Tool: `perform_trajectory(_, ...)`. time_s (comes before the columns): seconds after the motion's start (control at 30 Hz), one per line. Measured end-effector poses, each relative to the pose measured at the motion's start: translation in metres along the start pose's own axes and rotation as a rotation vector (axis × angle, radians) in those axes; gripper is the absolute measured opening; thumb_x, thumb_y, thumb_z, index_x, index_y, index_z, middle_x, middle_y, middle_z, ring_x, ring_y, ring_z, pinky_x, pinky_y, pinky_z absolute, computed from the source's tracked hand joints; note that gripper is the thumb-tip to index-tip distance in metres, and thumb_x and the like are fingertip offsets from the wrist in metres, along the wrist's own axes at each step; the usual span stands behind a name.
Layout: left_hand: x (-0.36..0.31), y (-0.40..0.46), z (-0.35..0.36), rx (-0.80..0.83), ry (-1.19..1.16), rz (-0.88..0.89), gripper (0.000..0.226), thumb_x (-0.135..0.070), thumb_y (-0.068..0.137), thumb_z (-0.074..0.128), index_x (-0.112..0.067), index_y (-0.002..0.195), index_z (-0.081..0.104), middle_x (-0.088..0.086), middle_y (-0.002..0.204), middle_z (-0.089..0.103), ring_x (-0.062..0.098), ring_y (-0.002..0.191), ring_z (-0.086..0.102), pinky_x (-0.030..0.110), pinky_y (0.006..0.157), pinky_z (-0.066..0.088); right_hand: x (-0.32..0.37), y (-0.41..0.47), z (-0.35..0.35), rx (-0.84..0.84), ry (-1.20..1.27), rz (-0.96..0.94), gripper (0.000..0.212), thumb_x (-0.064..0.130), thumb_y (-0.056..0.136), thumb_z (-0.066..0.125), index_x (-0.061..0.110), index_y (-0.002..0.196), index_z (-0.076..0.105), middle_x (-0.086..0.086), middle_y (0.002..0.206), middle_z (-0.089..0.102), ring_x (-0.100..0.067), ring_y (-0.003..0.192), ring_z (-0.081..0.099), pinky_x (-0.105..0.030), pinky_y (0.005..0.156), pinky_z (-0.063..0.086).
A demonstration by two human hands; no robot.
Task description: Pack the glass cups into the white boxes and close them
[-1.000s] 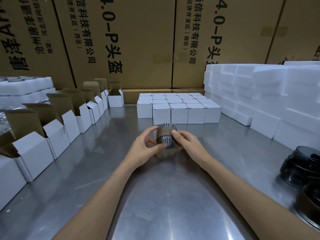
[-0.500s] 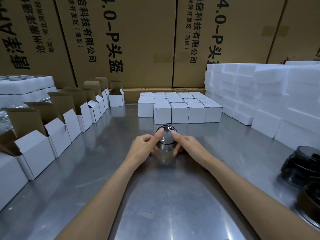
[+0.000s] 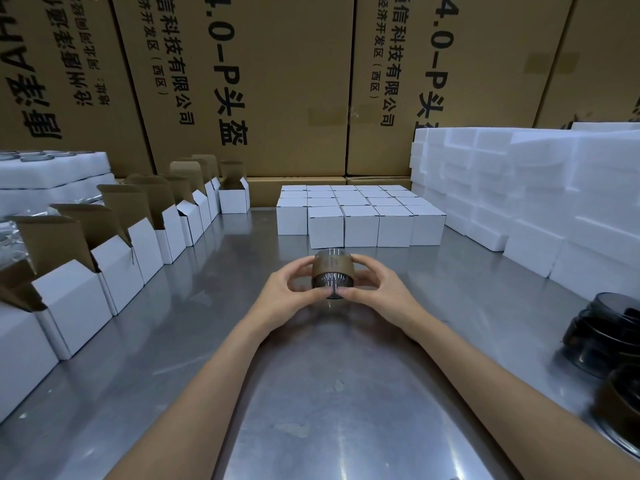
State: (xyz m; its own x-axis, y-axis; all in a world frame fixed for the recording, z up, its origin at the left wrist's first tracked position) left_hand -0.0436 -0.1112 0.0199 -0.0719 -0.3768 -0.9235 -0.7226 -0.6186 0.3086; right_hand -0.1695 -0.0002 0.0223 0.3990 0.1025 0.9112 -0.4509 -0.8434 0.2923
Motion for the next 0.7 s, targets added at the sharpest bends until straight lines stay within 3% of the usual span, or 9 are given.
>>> perform_trajectory(0.17, -0.001, 0.0, 0.0, -0.001, 0.01, 0.024, 0.063, -0.006, 0.071, 0.081, -0.017, 0.128, 0.057, 0.004, 0.12, 0.064, 0.015, 0.112, 0.061, 0.026, 0.093, 0.051, 0.0, 0.002, -0.001, -0.007, -0.037, -0.043, 0.059, 0.007, 0.075, 0.079, 0.021, 0.126, 0.053, -0.007, 0.114, 0.067, -0.012, 0.104, 0.062, -0.009, 0.078, 0.045)
perform_trajectory(0.27, -0.004, 0.0, 0.002, -0.008, 0.077, 0.049, 0.07, -0.009, 0.072, 0.081, -0.02, 0.134, 0.051, 0.004, 0.128, 0.059, 0.015, 0.107, 0.061, 0.023, 0.088, 0.051, -0.001, 0.003, -0.002, -0.03, -0.075, -0.056, 0.06, 0.011, 0.074, 0.08, 0.028, 0.124, 0.051, -0.004, 0.113, 0.067, -0.012, 0.102, 0.062, -0.011, 0.084, 0.046)
perform_trajectory(0.37, -0.01, -0.003, 0.003, -0.041, 0.279, 0.133, 0.082, -0.022, 0.073, 0.082, -0.027, 0.143, 0.038, -0.006, 0.133, 0.048, 0.011, 0.112, 0.054, 0.022, 0.09, 0.047, 0.0, 0.004, -0.004, -0.072, -0.115, -0.079, 0.062, 0.013, 0.073, 0.081, 0.033, 0.122, 0.05, 0.0, 0.114, 0.064, -0.015, 0.102, 0.061, -0.019, 0.087, 0.047)
perform_trajectory(0.43, -0.018, -0.006, 0.005, -0.067, 0.393, 0.234, 0.08, -0.024, 0.074, 0.081, -0.027, 0.143, 0.039, -0.006, 0.134, 0.046, 0.011, 0.117, 0.05, 0.025, 0.095, 0.044, 0.002, 0.003, -0.004, -0.091, -0.155, -0.101, 0.062, 0.015, 0.072, 0.082, 0.033, 0.123, 0.051, 0.003, 0.117, 0.062, -0.017, 0.103, 0.06, -0.026, 0.087, 0.048)
perform_trajectory(0.5, -0.023, -0.008, 0.006, -0.099, 0.463, 0.312, 0.071, -0.02, 0.075, 0.08, -0.023, 0.138, 0.047, -0.005, 0.131, 0.051, 0.014, 0.119, 0.05, 0.034, 0.099, 0.045, 0.004, 0.002, -0.002, -0.093, -0.21, -0.128, 0.063, 0.021, 0.073, 0.081, 0.032, 0.127, 0.051, 0.007, 0.121, 0.058, -0.015, 0.103, 0.058, -0.023, 0.082, 0.046)
perform_trajectory(0.6, -0.022, -0.008, 0.002, -0.17, 0.488, 0.311, 0.063, -0.018, 0.072, 0.081, -0.024, 0.128, 0.053, -0.009, 0.125, 0.058, 0.011, 0.114, 0.056, 0.036, 0.095, 0.048, 0.006, 0.0, 0.002, -0.07, -0.273, -0.16, 0.07, 0.023, 0.075, 0.079, 0.034, 0.133, 0.042, 0.015, 0.131, 0.048, -0.009, 0.105, 0.054, -0.016, 0.078, 0.041)
perform_trajectory(0.7, -0.018, -0.006, 0.002, -0.148, 0.438, 0.288, 0.06, -0.013, 0.071, 0.079, -0.024, 0.125, 0.052, -0.01, 0.123, 0.061, 0.009, 0.116, 0.056, 0.036, 0.096, 0.048, 0.004, 0.0, 0.005, -0.049, -0.315, -0.168, 0.07, 0.012, 0.077, 0.072, 0.037, 0.131, 0.035, 0.025, 0.126, 0.043, -0.009, 0.112, 0.052, -0.024, 0.085, 0.042)
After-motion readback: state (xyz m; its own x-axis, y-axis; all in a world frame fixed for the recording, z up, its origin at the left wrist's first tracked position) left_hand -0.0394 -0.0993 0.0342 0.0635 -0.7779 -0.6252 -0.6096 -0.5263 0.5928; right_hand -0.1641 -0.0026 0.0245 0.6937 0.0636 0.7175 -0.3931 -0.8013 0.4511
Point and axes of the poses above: each hand's wrist, its own y-axis towards the middle knuckle, its own z-axis out of the palm, x = y × z, the point moved 7 cm from there along y, towards the middle knuckle
